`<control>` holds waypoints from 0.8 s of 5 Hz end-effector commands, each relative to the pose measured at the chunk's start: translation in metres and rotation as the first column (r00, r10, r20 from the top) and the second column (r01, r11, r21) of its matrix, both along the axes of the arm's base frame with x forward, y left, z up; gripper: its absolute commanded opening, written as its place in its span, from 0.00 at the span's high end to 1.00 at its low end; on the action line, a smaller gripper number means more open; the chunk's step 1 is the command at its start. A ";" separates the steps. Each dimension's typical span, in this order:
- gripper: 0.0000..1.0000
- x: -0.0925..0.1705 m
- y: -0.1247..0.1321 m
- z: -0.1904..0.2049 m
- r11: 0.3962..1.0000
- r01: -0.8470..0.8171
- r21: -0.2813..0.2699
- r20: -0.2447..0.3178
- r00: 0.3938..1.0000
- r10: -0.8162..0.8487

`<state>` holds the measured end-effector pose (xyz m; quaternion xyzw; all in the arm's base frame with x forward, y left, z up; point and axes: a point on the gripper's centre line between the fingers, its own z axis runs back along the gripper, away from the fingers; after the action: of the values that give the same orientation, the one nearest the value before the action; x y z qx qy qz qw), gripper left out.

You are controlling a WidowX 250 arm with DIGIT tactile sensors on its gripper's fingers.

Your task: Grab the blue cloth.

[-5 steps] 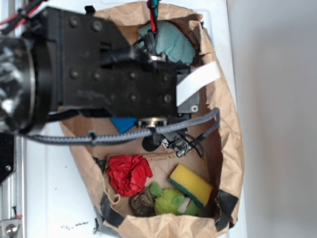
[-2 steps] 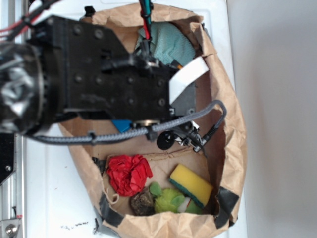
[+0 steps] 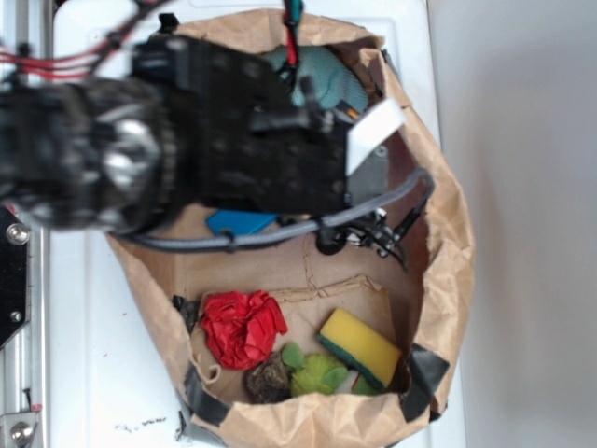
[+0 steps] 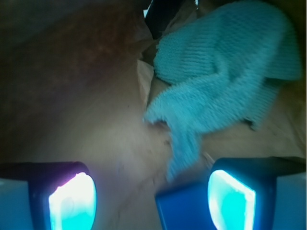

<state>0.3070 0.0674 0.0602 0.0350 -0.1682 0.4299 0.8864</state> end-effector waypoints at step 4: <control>0.00 0.018 0.032 0.004 0.972 -0.172 0.157 0.130 0.980 0.153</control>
<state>0.3214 0.0940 0.0427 0.1055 -0.2220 0.4778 0.8434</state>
